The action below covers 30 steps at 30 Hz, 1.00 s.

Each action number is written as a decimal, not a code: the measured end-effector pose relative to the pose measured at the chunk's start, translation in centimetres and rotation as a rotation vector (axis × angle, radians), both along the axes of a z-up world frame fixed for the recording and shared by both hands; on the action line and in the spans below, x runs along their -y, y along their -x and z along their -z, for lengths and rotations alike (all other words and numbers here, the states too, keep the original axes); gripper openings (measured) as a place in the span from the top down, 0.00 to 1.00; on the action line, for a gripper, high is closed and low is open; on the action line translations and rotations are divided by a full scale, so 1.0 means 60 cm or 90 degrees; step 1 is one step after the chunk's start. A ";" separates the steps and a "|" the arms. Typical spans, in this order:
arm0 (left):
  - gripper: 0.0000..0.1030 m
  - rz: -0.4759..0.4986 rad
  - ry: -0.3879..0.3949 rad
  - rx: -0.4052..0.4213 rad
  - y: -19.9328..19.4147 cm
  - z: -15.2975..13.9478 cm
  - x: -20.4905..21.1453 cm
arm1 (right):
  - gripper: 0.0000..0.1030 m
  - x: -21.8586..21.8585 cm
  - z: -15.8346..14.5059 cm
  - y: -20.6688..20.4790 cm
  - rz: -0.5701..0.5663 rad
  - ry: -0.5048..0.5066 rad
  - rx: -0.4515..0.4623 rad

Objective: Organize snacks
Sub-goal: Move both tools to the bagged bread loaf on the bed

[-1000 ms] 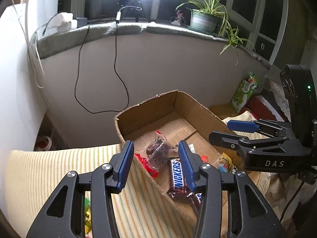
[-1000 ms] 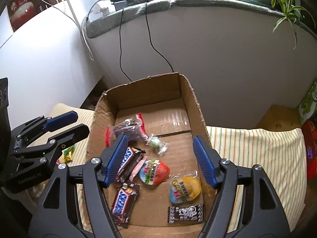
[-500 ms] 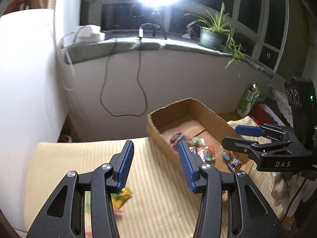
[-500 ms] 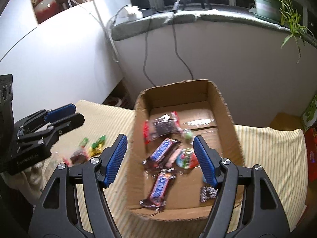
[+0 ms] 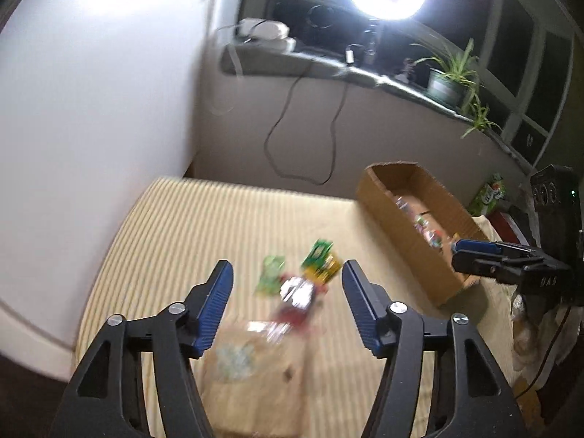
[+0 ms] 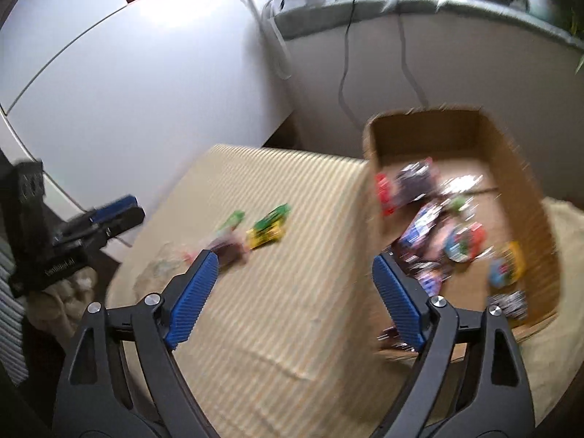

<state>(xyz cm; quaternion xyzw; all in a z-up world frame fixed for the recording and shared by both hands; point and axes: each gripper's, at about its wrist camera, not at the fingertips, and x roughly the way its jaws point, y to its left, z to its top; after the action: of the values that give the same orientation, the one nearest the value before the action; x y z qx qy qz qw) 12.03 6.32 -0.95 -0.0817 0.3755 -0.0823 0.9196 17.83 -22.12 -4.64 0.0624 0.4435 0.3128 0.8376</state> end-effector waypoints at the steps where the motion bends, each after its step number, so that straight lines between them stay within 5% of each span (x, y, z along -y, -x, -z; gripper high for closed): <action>1: 0.39 -0.006 0.007 -0.007 0.007 0.008 -0.009 | 0.14 -0.007 0.008 0.002 -0.006 -0.010 -0.014; 15: 0.39 -0.028 0.105 -0.115 0.063 0.124 -0.077 | 0.14 -0.108 0.087 0.046 -0.072 -0.036 -0.089; 25: 0.39 0.009 0.127 -0.122 0.076 0.134 -0.061 | 0.14 -0.166 0.122 0.054 -0.098 -0.055 -0.127; 30: 0.39 0.028 0.112 -0.118 0.082 0.133 -0.043 | 0.26 -0.197 0.140 0.054 -0.116 -0.057 -0.148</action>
<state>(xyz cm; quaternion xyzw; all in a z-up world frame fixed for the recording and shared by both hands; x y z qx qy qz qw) 7.08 8.89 -8.94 -0.1610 0.4517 -0.1275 0.8682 14.59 -10.30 -13.07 0.0950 0.5266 0.3974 0.7454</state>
